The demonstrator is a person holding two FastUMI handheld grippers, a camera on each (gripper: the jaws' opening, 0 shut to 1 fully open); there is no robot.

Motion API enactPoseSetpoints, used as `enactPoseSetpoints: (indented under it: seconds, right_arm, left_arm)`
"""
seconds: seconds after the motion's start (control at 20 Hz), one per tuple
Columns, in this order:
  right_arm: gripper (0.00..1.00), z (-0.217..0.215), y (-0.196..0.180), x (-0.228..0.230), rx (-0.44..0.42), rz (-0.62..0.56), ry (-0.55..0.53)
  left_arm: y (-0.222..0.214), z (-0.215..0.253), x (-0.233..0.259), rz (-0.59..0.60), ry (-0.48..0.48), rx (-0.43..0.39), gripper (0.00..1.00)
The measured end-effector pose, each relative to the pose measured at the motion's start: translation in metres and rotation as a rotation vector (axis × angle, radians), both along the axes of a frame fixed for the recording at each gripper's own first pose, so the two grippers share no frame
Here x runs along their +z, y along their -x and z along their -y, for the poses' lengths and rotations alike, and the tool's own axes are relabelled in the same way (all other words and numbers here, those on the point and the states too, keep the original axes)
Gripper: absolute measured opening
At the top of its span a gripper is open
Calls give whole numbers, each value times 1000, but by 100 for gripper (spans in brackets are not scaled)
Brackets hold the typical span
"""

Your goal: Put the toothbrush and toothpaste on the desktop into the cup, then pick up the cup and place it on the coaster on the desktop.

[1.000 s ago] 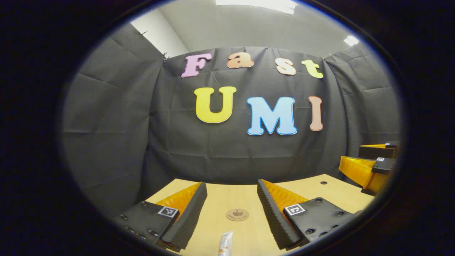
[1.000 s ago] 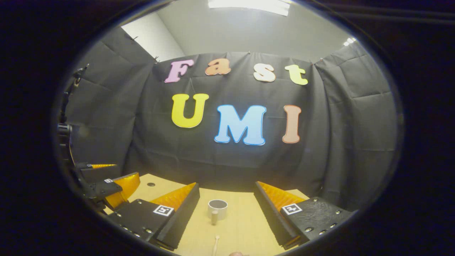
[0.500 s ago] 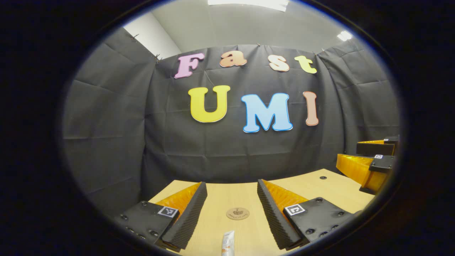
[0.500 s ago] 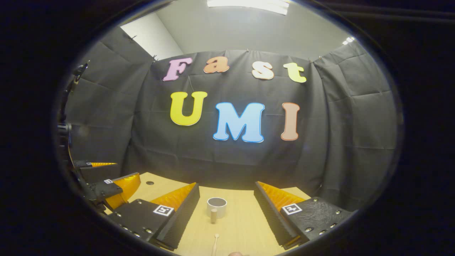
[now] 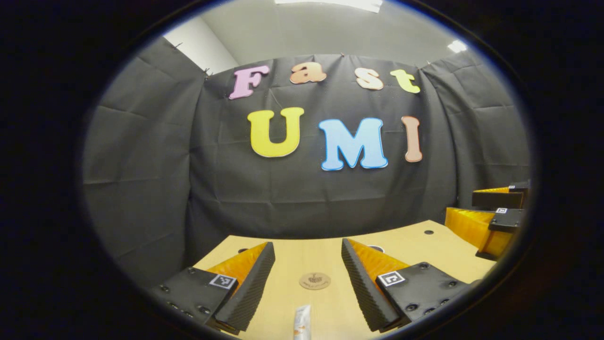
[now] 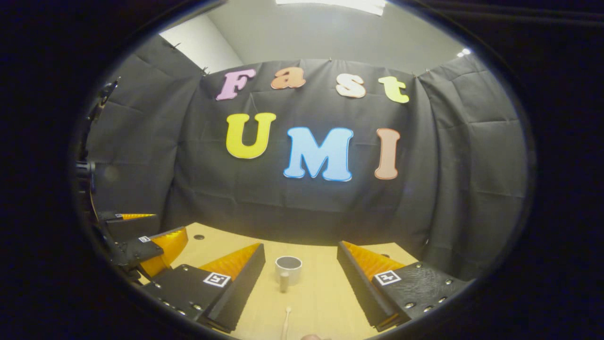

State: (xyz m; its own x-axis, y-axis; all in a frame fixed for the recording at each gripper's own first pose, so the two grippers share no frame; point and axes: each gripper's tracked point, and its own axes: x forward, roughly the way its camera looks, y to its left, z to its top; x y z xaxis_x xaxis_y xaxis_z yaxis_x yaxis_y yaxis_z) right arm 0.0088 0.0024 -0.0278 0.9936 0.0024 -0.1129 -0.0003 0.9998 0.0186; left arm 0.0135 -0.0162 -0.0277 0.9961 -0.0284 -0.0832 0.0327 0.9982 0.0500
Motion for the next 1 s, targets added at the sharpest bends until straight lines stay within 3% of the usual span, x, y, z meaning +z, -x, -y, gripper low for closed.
enactPoseSetpoints:
  seconds: [0.5,1.0]
  right_arm:
    - [95,-13,-13,-84,42,-324,-36]
    - [95,-27,-7,-195,83,-752,-57]
  left_arm:
    - [-27,-1,-105,-354,18,-27,93]
    - [-28,-20,-218,-759,-24,-14,93]
